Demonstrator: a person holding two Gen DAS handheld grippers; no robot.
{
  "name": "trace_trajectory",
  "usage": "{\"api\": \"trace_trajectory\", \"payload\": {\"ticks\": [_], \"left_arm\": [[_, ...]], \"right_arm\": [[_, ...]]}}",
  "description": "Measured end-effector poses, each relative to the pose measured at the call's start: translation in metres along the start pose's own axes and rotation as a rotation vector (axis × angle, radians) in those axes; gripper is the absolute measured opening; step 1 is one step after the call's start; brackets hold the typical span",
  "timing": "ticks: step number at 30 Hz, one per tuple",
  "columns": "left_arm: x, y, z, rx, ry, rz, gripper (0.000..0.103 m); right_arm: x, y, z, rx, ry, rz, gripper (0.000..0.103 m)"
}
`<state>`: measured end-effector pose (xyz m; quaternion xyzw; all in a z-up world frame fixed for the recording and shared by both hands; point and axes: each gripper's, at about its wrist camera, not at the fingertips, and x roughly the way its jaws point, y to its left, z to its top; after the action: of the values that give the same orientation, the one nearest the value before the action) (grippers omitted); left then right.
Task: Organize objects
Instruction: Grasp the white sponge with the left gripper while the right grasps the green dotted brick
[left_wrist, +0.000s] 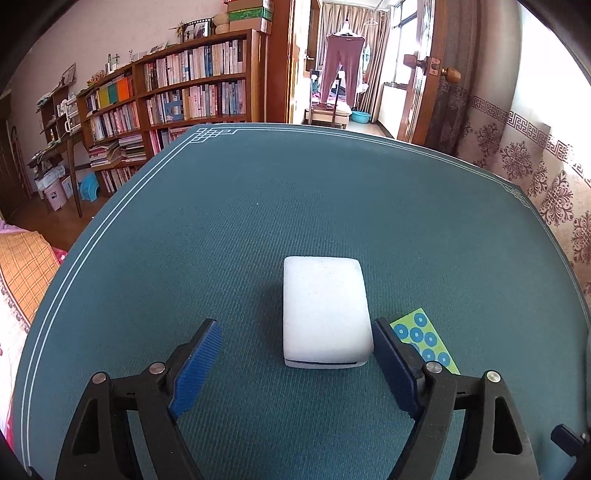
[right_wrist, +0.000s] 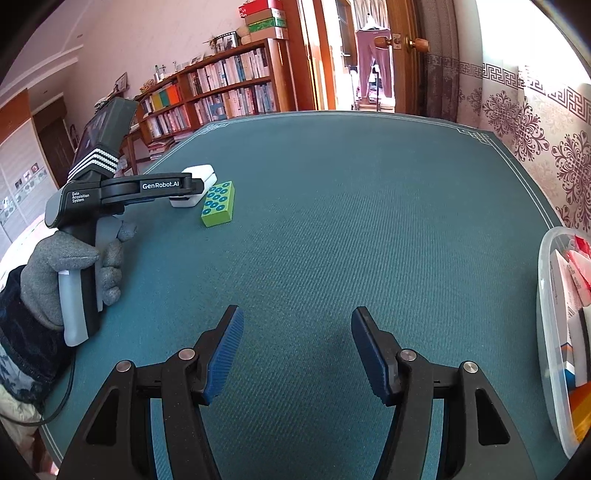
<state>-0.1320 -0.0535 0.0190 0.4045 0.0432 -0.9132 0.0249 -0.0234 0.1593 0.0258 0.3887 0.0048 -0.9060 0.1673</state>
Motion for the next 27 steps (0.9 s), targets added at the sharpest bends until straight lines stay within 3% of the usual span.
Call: {"api": "trace_trajectory", "payload": {"ticks": [8, 14, 27], "left_arm": [[0.003, -0.001, 0.002, 0.018, 0.007, -0.03, 0.069], [-0.001, 0.002, 0.0, 0.034, -0.008, -0.1, 0.046], [-0.023, 0.016, 0.005, -0.032, -0.083, -0.099, 0.046]], "right_arm": [[0.018, 0.025, 0.015, -0.052, 0.004, 0.026, 0.062], [0.033, 0.04, 0.034, -0.084, -0.009, 0.038, 0.062], [0.076, 0.061, 0.074, -0.089, 0.002, 0.081, 0.062]]}}
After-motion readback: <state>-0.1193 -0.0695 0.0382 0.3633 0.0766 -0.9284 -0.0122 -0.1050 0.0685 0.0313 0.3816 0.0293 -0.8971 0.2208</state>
